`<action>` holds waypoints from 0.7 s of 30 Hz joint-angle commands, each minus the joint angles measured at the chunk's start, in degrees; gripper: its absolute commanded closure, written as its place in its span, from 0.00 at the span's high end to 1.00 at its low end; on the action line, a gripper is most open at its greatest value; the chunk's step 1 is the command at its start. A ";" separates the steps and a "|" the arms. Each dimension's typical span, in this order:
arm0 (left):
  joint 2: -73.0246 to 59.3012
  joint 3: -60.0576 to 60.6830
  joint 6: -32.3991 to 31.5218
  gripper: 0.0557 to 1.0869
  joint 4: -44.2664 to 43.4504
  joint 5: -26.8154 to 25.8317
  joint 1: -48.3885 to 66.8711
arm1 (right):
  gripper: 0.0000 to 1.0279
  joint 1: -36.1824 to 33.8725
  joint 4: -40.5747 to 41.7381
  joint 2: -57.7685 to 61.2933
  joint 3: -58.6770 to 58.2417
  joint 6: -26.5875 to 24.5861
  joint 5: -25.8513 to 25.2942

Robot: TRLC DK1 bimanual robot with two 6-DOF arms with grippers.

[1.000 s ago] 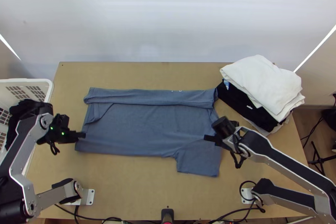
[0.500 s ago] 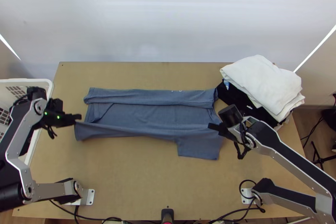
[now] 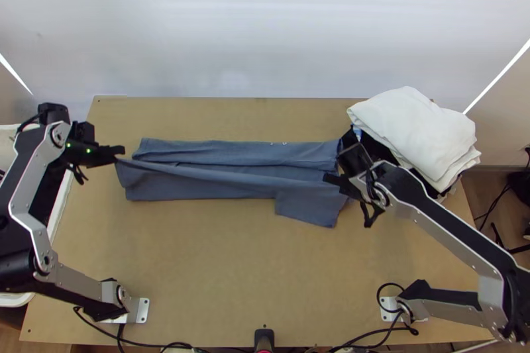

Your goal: Fold the t-shirt

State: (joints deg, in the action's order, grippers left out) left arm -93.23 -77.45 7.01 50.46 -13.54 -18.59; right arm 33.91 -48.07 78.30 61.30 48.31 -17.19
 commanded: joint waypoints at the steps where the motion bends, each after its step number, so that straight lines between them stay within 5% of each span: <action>1: -4.24 -6.92 -1.29 0.04 -0.01 -0.08 1.36 | 0.03 -1.57 0.61 5.81 5.67 0.38 -1.62; 21: -10.48 -15.10 -1.56 0.04 0.61 -0.08 4.88 | 0.03 -6.31 3.78 28.75 26.33 0.29 -3.64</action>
State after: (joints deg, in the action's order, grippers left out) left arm -101.27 -89.56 5.54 50.87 -13.74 -14.35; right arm 29.10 -44.80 100.18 81.03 48.82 -20.05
